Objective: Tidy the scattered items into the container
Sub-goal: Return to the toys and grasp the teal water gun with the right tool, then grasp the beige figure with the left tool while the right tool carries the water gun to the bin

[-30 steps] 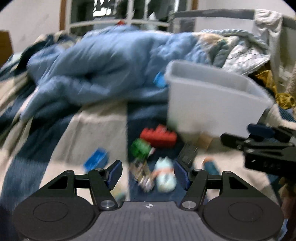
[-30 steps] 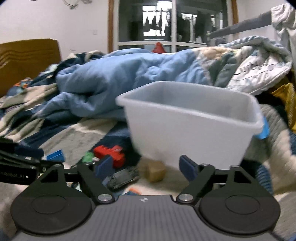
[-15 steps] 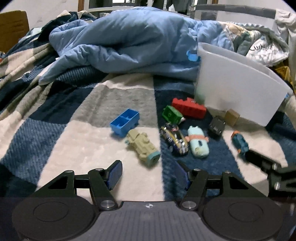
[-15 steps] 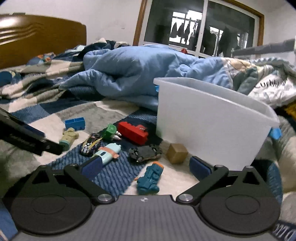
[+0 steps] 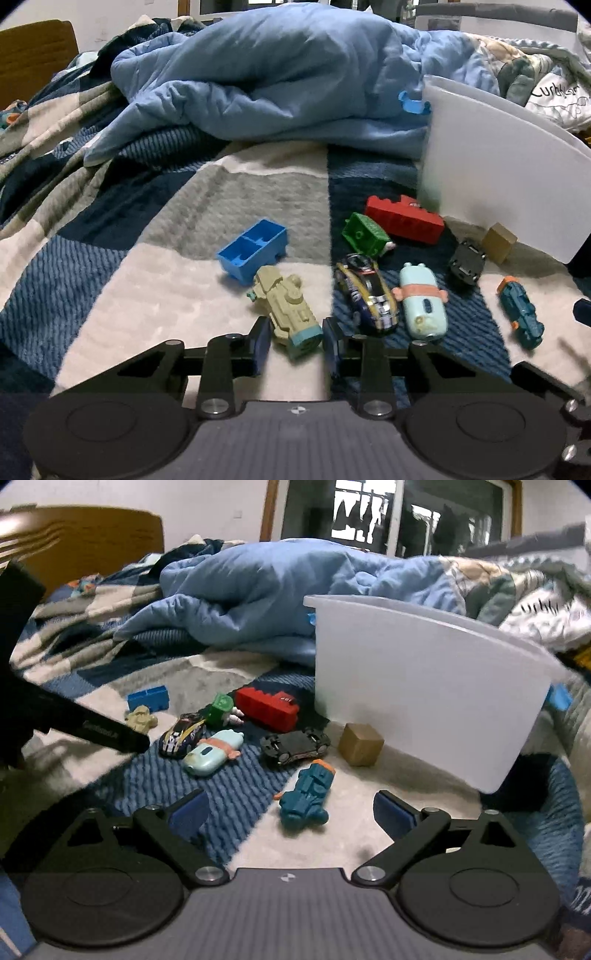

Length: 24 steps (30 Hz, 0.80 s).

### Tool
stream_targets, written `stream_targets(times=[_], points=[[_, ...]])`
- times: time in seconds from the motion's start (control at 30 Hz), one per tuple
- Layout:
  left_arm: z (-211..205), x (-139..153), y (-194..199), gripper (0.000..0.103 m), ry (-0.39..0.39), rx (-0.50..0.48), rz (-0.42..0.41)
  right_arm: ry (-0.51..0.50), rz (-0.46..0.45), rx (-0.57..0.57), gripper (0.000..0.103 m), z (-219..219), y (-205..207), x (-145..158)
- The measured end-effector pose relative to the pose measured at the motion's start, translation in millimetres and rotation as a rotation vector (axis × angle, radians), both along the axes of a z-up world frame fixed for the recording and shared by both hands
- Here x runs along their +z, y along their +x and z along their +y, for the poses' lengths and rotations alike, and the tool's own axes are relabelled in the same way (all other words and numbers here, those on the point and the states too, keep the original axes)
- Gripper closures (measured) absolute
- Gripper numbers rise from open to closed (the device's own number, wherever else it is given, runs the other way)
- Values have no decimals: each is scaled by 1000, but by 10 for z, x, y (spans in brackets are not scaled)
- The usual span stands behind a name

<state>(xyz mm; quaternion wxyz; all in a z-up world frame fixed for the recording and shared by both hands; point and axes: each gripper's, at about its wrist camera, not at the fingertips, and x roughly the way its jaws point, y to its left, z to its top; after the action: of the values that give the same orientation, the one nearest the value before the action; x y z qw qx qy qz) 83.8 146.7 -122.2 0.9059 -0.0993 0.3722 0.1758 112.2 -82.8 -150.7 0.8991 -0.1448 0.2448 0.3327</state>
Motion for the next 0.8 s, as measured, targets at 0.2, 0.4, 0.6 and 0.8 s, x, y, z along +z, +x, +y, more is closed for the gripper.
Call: stream_targets(times=[0.2, 0.4, 0.6, 0.8], points=[[109, -33, 10, 68, -16, -32, 27, 41, 69, -54, 5, -5, 80, -45], [96, -16, 48, 72, -4, -52, 37, 9, 120, -128, 43, 219, 225, -93], [165, 36, -103, 72, -50, -67, 2, -49, 100, -183, 54, 301, 278, -156], [97, 241, -227, 72, -57, -116, -38, -14, 121, -152, 62, 180, 207, -92]])
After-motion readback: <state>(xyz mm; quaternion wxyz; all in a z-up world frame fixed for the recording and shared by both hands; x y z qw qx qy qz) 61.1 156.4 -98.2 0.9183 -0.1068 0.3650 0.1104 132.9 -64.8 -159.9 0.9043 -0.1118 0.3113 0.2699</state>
